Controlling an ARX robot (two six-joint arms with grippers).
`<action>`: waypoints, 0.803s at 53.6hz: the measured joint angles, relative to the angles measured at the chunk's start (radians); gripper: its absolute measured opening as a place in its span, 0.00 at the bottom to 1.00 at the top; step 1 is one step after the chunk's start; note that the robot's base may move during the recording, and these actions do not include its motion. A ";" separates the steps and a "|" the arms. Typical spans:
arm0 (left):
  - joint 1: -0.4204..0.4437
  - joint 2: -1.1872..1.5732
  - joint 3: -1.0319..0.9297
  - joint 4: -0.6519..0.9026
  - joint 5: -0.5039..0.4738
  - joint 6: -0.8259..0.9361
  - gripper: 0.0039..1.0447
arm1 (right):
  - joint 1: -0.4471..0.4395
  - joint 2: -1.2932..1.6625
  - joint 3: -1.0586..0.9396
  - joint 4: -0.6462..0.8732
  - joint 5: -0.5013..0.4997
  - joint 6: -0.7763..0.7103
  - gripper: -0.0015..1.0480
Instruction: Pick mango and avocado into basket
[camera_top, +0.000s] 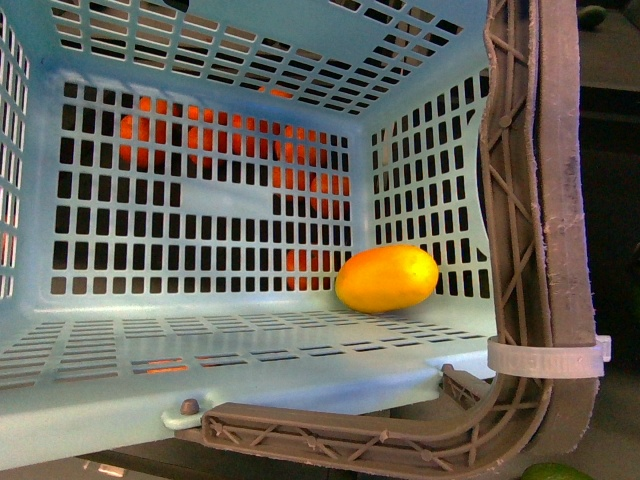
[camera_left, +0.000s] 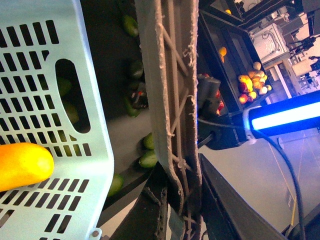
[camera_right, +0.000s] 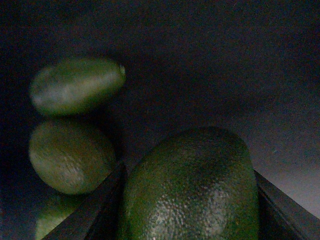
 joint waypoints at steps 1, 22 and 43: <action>0.000 0.000 0.000 0.000 0.000 0.000 0.13 | -0.007 -0.031 -0.005 -0.013 -0.011 0.005 0.55; 0.000 0.000 0.000 0.000 0.000 0.000 0.13 | 0.156 -0.659 -0.083 -0.251 -0.141 0.117 0.55; 0.000 0.000 0.000 0.000 0.000 0.000 0.13 | 0.495 -0.745 -0.121 -0.299 -0.031 0.127 0.55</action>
